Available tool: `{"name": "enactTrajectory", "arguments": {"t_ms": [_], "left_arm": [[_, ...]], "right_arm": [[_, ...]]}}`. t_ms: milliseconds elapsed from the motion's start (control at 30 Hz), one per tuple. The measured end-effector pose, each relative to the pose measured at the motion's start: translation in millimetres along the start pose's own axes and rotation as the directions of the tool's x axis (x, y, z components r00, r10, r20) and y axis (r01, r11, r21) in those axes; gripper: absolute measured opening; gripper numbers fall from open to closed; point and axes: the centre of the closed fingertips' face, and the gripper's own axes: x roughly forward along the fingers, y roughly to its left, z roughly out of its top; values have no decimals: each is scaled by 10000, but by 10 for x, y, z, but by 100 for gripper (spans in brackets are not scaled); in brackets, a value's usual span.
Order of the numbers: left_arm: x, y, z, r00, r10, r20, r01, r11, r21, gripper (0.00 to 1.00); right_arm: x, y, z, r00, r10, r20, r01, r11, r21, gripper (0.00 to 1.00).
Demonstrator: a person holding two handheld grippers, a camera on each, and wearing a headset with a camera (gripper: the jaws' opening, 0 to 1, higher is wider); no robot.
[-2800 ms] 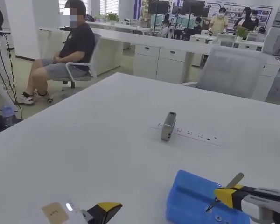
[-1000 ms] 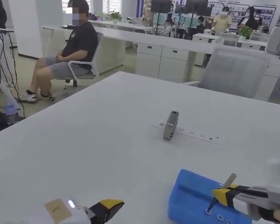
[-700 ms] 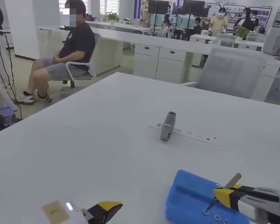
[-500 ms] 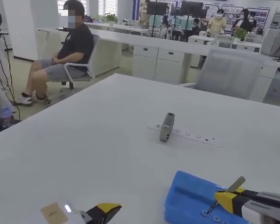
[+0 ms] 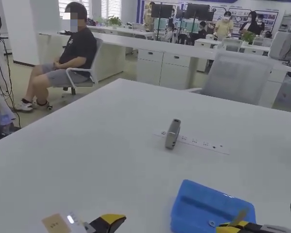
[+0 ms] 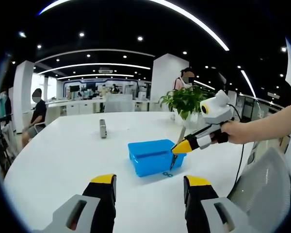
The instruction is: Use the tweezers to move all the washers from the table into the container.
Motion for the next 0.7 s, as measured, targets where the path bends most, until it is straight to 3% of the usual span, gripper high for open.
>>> {"name": "enactTrajectory", "arguments": {"t_ms": [300, 700], "left_arm": [[-2, 9, -3, 10000, 36, -4, -36, 10000, 3, 55], [-4, 12, -6, 10000, 29, -10, -29, 10000, -11, 54]], "right_arm": [[97, -46, -165, 9978, -42, -668, 22, 9995, -299, 3], [146, -34, -231, 9948, 2, -1018, -72, 9976, -684, 3]]}}
